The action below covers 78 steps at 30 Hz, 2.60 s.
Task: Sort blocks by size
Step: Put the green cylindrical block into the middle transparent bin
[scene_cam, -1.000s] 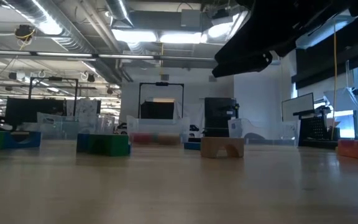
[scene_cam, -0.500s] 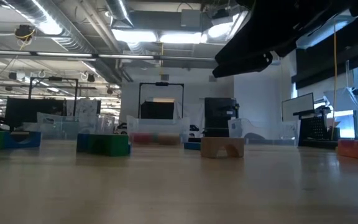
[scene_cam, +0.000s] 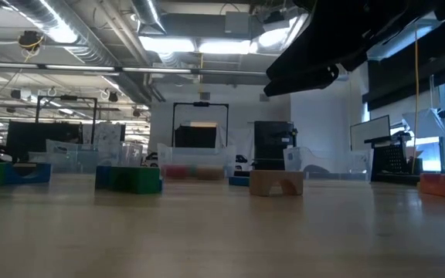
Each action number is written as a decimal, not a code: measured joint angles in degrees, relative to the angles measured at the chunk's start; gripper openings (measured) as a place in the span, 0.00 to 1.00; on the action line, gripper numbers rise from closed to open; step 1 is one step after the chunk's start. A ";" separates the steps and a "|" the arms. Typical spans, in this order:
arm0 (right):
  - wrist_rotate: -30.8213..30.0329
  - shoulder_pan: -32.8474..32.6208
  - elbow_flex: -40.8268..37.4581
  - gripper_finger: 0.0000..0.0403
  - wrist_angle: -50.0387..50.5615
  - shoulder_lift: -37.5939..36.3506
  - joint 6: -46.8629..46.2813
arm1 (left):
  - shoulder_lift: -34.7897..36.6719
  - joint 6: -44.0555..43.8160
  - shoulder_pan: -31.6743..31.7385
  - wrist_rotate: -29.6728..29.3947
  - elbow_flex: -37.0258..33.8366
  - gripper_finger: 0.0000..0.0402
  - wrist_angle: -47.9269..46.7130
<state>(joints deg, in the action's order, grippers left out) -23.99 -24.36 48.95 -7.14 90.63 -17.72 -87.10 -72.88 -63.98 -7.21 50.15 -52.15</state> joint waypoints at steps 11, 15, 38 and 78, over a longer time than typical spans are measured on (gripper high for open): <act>0.01 0.00 0.00 0.70 0.02 0.00 0.01 | -0.27 -3.91 2.27 -3.27 -0.22 0.53 -12.40; 0.02 0.00 0.00 0.70 0.04 0.00 0.02 | 0.14 -8.38 5.11 -2.46 -0.20 0.53 -13.36; 0.63 0.00 0.00 0.70 0.42 0.00 0.04 | 1.46 -42.52 6.66 10.13 -2.37 0.53 -7.69; 0.47 -0.01 0.00 0.70 0.33 0.00 0.02 | 12.84 -10.37 25.71 -8.02 1.88 0.33 -11.04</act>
<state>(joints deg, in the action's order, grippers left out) -23.52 -24.37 48.95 -6.80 90.63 -17.69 -74.26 -83.24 -38.27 -15.23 52.04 -63.19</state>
